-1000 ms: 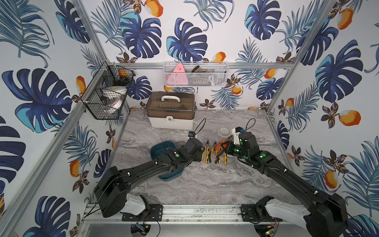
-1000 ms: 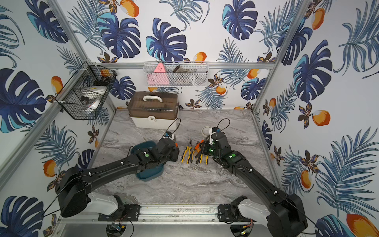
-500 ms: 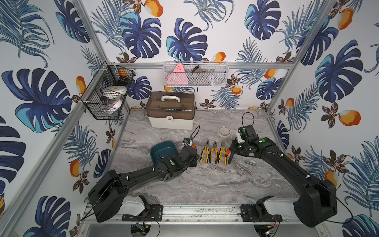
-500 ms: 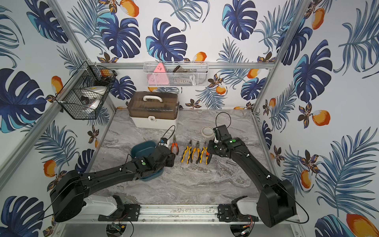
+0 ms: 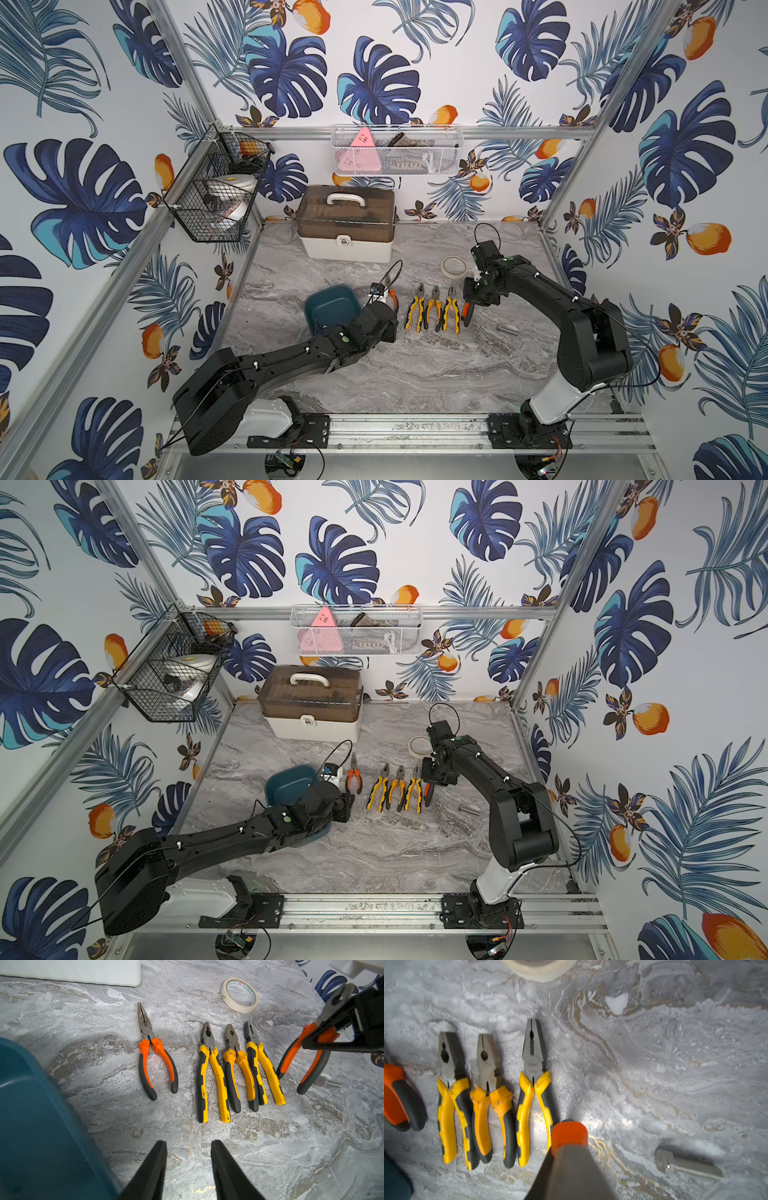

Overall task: Take the pliers out of the storage box
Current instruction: Place the pliers at the center of the board.

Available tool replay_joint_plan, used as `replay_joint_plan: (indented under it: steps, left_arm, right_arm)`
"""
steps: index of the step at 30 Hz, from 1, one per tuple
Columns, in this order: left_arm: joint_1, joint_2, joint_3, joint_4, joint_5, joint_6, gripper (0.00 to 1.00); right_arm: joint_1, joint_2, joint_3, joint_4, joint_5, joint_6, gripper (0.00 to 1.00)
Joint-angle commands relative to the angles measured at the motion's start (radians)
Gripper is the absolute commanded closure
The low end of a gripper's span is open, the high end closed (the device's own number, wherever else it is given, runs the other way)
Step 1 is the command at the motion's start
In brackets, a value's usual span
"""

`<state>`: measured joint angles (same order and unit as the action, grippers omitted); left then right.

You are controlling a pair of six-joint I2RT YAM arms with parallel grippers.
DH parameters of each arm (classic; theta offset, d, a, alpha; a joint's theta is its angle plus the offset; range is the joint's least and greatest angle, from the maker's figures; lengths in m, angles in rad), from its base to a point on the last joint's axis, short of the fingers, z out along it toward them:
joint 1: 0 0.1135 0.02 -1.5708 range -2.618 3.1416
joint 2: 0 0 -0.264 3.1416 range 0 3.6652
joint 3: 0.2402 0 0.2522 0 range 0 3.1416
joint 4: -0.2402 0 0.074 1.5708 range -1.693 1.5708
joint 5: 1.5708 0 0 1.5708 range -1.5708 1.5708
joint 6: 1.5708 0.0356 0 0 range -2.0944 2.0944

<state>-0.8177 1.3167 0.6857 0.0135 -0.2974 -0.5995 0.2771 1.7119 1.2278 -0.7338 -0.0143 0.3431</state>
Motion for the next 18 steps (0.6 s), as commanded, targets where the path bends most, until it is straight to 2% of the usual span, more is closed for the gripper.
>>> replay_joint_plan:
  steps: [1, 6, 15, 18]
  left_arm:
    - [0.0, 0.005, 0.001, 0.029, 0.001, 0.026, 0.56]
    - [0.001, 0.019, 0.006, 0.029, 0.008, 0.029, 0.56]
    - [0.001, 0.043, 0.016, 0.025, 0.014, 0.033, 0.57]
    - [0.002, 0.047, 0.018, 0.025, 0.019, 0.033, 0.57]
  right_arm:
    - [-0.019, 0.052, -0.011, 0.047, 0.001, -0.024, 0.9]
    - [-0.061, 0.122, -0.031, 0.132, -0.018, -0.028, 0.89]
    - [-0.098, 0.186, -0.014, 0.13, -0.112, -0.072, 0.91]
    - [-0.107, 0.18, -0.012, 0.121, -0.111, -0.077, 0.86]
